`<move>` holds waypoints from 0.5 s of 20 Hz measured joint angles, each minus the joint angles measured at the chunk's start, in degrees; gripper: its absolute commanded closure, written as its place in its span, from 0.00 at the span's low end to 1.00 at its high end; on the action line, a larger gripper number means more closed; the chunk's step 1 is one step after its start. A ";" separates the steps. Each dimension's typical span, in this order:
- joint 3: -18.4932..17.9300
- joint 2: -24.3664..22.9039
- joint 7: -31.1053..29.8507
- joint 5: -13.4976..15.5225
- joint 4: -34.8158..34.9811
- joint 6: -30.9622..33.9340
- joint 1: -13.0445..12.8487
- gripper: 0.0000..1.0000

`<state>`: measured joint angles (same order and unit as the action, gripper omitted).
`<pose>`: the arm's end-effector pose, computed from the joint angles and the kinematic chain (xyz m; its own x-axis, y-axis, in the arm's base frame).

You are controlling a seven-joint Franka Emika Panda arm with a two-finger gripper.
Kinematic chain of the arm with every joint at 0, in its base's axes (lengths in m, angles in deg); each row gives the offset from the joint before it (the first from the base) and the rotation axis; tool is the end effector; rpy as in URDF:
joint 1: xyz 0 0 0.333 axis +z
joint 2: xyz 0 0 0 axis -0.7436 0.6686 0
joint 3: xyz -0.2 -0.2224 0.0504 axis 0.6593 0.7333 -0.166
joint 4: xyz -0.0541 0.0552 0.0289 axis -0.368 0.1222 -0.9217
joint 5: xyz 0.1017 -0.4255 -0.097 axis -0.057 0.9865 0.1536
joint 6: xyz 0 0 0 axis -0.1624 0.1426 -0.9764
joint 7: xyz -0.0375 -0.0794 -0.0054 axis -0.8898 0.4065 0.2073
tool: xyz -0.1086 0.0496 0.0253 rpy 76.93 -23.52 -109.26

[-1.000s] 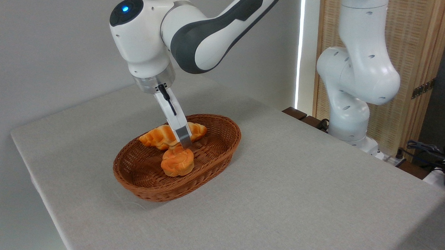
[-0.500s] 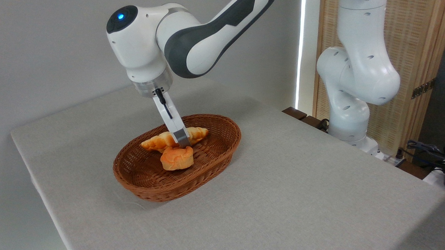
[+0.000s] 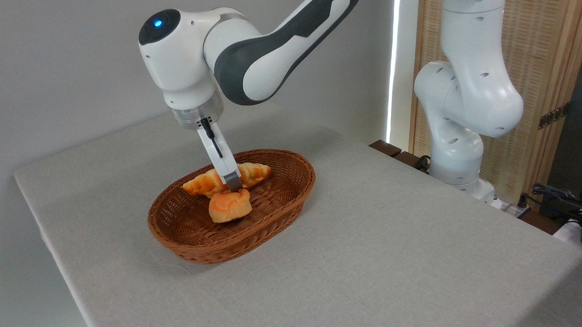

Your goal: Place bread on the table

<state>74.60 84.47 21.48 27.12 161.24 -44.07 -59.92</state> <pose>0.5638 -0.2005 0.3725 0.4888 -0.8713 0.0431 -0.8356 -0.4534 0.3101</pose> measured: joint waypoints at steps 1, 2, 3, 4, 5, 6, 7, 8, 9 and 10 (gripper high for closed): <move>0.00 0.00 0.00 0.00 0.00 0.00 0.00 0.79; 0.00 0.00 0.00 0.00 -0.01 -0.01 0.00 0.79; 0.00 0.00 0.00 0.00 -0.03 -0.02 0.01 0.79; -0.01 -0.01 0.00 0.00 -0.12 -0.05 0.04 0.79; -0.06 -0.04 0.00 0.00 -0.29 -0.06 0.08 0.79; -0.19 -0.10 0.00 0.00 -0.54 -0.05 0.13 0.79; -0.33 -0.16 0.00 0.00 -0.78 -0.05 0.19 0.79; -0.47 -0.21 0.00 0.00 -0.99 -0.03 0.23 0.79; -0.54 -0.24 0.00 0.00 -1.12 -0.02 0.27 0.82; -0.56 -0.24 0.00 0.00 -1.19 -0.02 0.28 0.87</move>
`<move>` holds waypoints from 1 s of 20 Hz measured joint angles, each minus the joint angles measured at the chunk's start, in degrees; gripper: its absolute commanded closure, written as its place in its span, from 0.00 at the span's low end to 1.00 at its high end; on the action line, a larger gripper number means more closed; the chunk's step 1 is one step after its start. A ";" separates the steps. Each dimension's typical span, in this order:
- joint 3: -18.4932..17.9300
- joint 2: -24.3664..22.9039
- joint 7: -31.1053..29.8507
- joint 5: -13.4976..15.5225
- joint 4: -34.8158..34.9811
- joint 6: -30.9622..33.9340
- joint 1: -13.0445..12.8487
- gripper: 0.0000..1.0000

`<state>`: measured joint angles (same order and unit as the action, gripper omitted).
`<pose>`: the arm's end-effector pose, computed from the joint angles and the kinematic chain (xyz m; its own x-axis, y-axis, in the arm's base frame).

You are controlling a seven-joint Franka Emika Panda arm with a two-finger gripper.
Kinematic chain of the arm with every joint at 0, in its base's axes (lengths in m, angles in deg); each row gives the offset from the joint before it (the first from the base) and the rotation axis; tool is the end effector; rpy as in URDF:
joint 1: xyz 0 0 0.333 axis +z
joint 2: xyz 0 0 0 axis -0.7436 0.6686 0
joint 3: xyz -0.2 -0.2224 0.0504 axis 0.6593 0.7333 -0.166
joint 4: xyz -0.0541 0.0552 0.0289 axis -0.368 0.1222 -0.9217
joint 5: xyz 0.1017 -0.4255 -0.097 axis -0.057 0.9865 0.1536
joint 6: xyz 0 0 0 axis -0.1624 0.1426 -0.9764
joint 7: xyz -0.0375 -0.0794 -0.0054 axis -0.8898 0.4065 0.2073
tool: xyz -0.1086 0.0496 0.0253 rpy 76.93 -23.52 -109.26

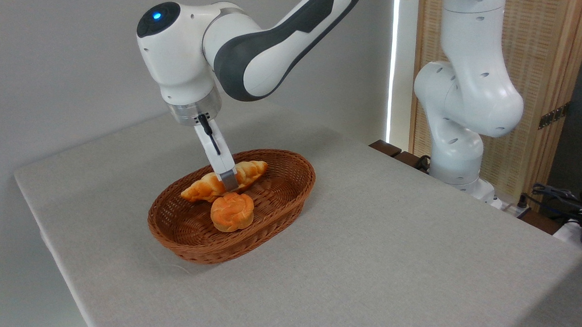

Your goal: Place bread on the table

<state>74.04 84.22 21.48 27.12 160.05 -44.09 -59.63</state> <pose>0.5716 -0.1935 0.3854 0.5006 -0.8636 0.0608 -0.8361 -0.4641 0.2925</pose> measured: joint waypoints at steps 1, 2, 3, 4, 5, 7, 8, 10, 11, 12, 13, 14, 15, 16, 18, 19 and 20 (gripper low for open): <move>0.00 0.00 0.00 0.00 -0.01 0.02 0.00 0.89; 0.00 0.00 0.00 0.00 -0.01 0.09 0.00 0.89; 0.00 0.00 0.00 0.00 -0.01 0.15 0.00 0.89; 0.00 0.00 0.00 0.00 -0.01 0.16 0.00 0.88; 0.00 0.00 0.00 0.00 -0.01 0.16 0.00 0.88; 0.00 0.00 0.00 0.00 -0.03 0.16 0.00 0.86; 0.00 0.00 0.00 0.00 -0.11 0.16 0.01 0.85; -0.29 -0.15 -0.04 0.00 -0.73 0.12 0.16 0.81; -0.91 -0.44 -0.09 0.12 -1.22 0.12 0.28 0.81; -1.93 -0.97 -0.09 0.28 -1.66 0.14 0.38 0.81; -3.08 -1.75 -0.08 0.46 -1.99 0.30 0.54 0.81; -4.11 -2.66 -0.07 0.52 -2.18 0.71 0.74 0.81; -5.16 -3.70 -0.06 0.52 -2.27 1.41 0.87 0.81; -6.17 -4.72 -0.02 0.52 -2.28 2.27 0.93 0.81; -8.39 -6.50 -0.01 0.40 -2.28 3.47 1.02 0.78; -9.81 -7.12 -0.01 -0.29 -2.27 3.65 1.05 0.75; -11.17 -7.51 0.03 -1.64 -2.26 3.75 1.09 0.67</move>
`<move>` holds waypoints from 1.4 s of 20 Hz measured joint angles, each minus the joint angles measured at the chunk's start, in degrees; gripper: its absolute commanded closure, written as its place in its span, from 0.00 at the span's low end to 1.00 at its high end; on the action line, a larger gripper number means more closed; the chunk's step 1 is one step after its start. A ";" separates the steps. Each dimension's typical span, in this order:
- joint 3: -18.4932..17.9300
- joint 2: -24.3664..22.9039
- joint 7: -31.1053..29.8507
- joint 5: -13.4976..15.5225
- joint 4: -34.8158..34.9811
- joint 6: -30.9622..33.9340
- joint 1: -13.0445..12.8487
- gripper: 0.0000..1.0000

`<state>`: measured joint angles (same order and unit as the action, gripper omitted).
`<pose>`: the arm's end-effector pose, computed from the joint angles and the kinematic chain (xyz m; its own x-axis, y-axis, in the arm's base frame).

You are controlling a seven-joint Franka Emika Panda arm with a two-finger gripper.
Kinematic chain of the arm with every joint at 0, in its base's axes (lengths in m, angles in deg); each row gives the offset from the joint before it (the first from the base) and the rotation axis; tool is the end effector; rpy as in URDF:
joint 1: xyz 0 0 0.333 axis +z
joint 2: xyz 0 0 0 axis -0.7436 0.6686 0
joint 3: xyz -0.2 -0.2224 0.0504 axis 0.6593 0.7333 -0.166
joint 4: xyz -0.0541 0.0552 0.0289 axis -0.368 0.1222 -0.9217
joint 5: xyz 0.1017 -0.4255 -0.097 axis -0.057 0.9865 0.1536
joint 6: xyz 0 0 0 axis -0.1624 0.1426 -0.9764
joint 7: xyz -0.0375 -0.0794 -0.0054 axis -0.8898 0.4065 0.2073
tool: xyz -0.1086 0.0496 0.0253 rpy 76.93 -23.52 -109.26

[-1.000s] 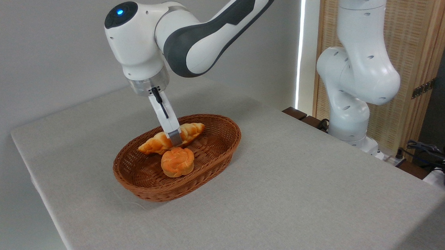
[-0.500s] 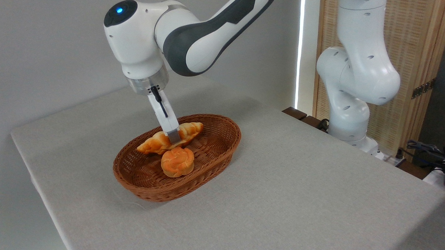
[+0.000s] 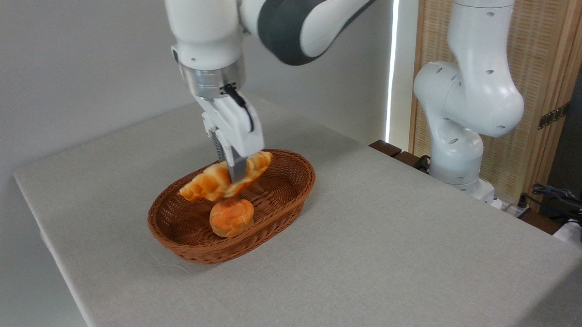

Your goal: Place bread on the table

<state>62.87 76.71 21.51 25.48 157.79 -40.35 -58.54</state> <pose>0.5861 -0.0653 0.4785 0.6439 -0.7551 0.1231 -0.7610 -0.6155 0.2051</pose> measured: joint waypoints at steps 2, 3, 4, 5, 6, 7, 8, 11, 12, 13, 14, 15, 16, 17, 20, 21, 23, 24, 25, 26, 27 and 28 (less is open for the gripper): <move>-2.23 -0.23 0.10 -3.88 0.03 0.34 0.17 0.56; -2.91 -0.20 0.13 -6.12 0.14 0.83 0.24 0.37; -3.21 -0.13 0.13 -7.89 0.34 1.17 0.30 0.29; -3.37 0.00 0.13 -9.11 0.62 1.28 0.38 0.24; -3.74 0.19 0.12 -9.79 0.90 1.30 0.41 0.06; -4.34 0.43 0.12 -10.11 1.17 1.35 0.45 0.02; -4.97 0.67 0.13 -10.18 1.35 1.42 0.48 0.02; -5.70 1.13 0.13 -10.18 1.51 1.57 0.55 0.00; -5.69 1.26 0.13 -10.18 1.51 1.59 0.53 0.00; -5.68 1.37 0.13 -10.18 1.51 1.59 0.52 0.00; -5.69 1.46 0.13 -10.18 1.51 1.59 0.52 0.00; -5.69 1.52 0.13 -10.18 1.51 1.59 0.52 0.00; -5.69 1.54 0.13 -10.18 1.51 1.59 0.52 0.00; -5.69 1.54 0.13 -10.18 1.50 1.59 0.52 0.00; -5.68 1.52 0.13 -10.18 1.44 1.59 0.52 0.00; -5.69 1.49 0.13 -10.18 1.39 1.59 0.52 0.00; -5.68 1.28 0.13 -10.18 1.11 1.59 0.52 0.00; -5.68 1.08 0.13 -10.18 0.77 1.59 0.52 0.00; -5.65 0.77 0.13 -10.18 0.11 1.58 0.51 0.00; -5.54 0.42 0.13 -10.18 -0.82 1.57 0.48 0.00; -5.35 0.04 0.13 -10.18 -2.07 1.57 0.41 0.00; -5.13 -0.30 0.10 -10.18 -3.34 1.58 0.25 0.00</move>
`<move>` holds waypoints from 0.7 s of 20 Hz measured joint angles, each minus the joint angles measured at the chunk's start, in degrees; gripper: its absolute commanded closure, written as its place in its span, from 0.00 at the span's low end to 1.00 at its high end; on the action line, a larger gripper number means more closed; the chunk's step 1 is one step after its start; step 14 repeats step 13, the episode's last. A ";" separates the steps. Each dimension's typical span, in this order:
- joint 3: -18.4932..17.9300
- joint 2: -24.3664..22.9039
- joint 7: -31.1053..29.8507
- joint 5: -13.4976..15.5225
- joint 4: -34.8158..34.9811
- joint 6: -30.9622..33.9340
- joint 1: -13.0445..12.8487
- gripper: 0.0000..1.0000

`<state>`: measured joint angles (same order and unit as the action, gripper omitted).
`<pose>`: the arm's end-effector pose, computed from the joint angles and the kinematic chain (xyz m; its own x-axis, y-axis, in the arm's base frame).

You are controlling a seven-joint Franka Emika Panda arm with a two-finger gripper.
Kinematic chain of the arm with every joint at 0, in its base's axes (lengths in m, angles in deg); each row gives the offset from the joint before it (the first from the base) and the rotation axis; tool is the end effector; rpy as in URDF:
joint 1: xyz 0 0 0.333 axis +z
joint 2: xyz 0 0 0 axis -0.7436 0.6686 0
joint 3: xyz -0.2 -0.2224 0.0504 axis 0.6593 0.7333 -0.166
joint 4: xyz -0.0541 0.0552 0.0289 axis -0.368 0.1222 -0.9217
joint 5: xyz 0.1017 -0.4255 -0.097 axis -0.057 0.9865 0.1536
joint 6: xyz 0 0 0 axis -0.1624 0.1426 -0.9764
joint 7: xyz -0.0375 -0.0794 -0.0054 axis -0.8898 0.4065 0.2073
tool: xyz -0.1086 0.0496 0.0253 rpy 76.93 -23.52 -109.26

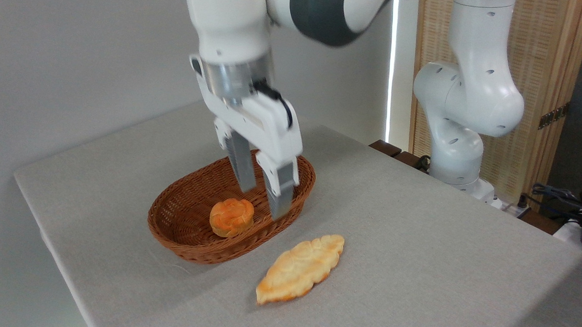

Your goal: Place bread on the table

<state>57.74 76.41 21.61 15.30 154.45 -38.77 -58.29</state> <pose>0.5932 0.0090 0.5071 0.6757 -0.7367 0.0270 -0.7365 -0.6729 0.0692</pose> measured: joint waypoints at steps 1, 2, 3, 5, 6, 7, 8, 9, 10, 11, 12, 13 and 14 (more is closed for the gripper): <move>0.47 -0.32 -0.19 0.00 -1.12 0.02 -0.15 0.00; 1.30 -0.58 -0.86 0.00 -1.83 0.03 -0.22 0.00; 2.23 -0.76 -2.22 0.00 -2.36 0.03 -0.33 0.00; 3.73 -0.77 -5.59 0.00 -3.41 0.00 -0.55 0.00; 4.27 -0.72 -7.15 0.00 -4.00 0.00 -0.60 0.00; 4.60 -0.66 -8.38 0.00 -4.45 0.02 -0.62 0.00; 4.77 -0.56 -9.25 0.00 -4.65 0.02 -0.63 0.00; 4.85 -0.39 -9.59 0.00 -4.67 0.02 -0.62 0.00; 4.86 -0.14 -9.67 0.00 -4.67 0.02 -0.62 0.00; 4.87 0.13 -9.67 0.00 -4.67 0.02 -0.62 0.00; 4.87 0.36 -9.67 0.00 -4.67 0.04 -0.62 0.00; 4.87 0.53 -9.67 0.00 -4.67 0.04 -0.62 0.00; 4.87 0.53 -9.67 0.00 -4.67 0.04 -0.62 0.00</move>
